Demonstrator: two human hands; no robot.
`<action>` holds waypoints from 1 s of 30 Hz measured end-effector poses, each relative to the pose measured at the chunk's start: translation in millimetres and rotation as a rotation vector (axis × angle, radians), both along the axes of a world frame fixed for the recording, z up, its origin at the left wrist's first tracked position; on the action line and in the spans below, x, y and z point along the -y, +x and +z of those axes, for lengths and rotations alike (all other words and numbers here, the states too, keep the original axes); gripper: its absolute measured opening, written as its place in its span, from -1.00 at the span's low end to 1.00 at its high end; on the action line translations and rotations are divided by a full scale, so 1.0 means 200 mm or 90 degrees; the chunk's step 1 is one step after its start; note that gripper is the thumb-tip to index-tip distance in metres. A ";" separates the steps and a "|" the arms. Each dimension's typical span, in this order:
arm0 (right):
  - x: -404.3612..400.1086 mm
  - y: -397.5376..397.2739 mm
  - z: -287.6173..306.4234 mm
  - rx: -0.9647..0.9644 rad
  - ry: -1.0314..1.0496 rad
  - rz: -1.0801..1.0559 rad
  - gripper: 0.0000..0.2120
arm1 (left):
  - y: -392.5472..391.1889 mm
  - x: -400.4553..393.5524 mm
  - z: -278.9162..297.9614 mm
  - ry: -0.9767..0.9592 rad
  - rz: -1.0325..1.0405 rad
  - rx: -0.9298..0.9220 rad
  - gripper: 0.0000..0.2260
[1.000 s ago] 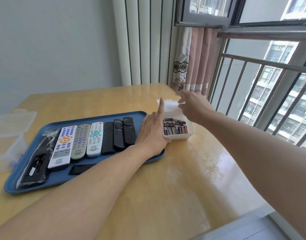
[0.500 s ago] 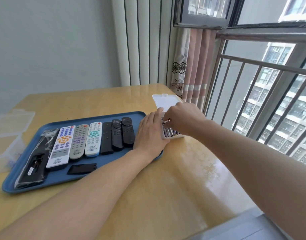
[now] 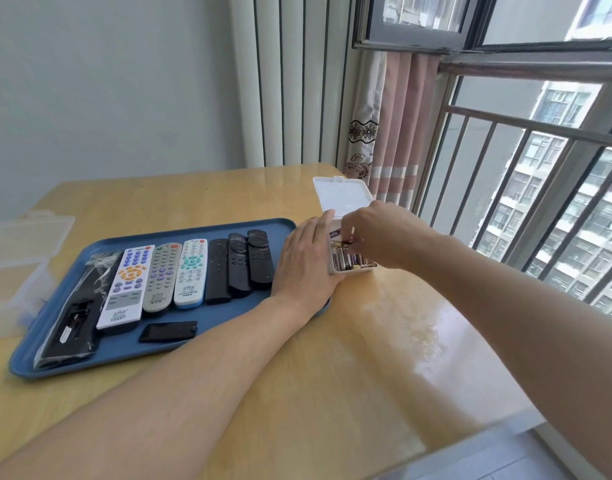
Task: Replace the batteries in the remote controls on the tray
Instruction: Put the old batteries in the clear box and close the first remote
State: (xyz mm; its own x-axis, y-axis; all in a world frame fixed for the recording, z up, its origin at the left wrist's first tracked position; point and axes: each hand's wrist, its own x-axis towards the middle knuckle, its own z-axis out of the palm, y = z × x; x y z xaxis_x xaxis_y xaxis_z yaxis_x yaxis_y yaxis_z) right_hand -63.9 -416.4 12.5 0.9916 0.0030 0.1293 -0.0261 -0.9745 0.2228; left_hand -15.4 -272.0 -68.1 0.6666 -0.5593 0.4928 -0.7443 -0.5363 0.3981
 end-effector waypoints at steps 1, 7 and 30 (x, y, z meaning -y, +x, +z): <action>0.01 -0.01 0.02 -0.036 -0.011 0.006 -0.78 | 0.00 0.00 0.00 0.001 0.001 -0.002 -0.05; -0.03 0.00 0.04 -0.165 -0.165 -0.024 -0.74 | 0.01 0.00 -0.01 0.006 0.010 0.001 -0.03; -0.06 0.20 0.09 -0.289 -0.161 -0.001 -0.63 | 0.08 0.00 -0.06 0.059 0.007 -0.120 -0.15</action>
